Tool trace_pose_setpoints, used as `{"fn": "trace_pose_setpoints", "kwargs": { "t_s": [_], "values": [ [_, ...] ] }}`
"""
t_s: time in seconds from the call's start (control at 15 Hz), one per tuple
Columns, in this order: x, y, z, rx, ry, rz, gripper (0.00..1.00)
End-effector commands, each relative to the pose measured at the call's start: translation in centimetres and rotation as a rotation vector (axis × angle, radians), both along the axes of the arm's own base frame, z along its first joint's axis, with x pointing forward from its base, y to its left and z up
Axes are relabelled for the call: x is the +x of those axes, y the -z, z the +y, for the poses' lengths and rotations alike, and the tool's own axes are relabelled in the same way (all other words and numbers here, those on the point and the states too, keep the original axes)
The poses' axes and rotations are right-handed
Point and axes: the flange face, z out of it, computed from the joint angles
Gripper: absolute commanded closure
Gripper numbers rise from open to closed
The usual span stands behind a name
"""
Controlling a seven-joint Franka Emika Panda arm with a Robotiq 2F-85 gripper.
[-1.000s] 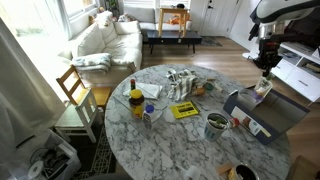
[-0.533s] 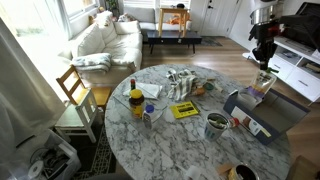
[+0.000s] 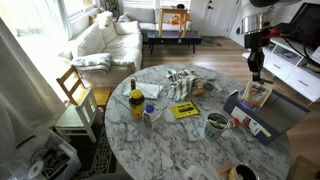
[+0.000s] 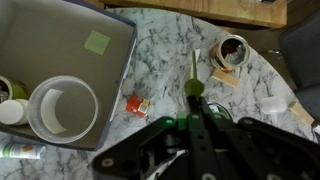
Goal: Bring the cup close to the box, then place the juice packets in it
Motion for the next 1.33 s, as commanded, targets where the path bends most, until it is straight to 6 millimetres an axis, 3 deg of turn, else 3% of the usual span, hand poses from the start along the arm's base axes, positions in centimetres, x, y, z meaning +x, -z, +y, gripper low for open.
{"fn": "trace_pose_setpoints", "kwargs": {
  "t_s": [0.0, 0.33, 0.8, 1.0, 1.27],
  "values": [
    [0.0, -0.1, -0.1, 0.001, -0.001, 0.001, 1.0],
    [0.2, 0.8, 5.5, 0.154, -0.278, 0.0, 1.0],
    [1.5, 3.0, 9.4, 0.1, -0.47, -0.037, 1.0],
    [1.7, 4.7, 10.0, 0.087, -0.5, -0.053, 1.0],
    [2.3, 5.4, 9.5, 0.045, -0.516, -0.077, 1.0]
  ]
}}
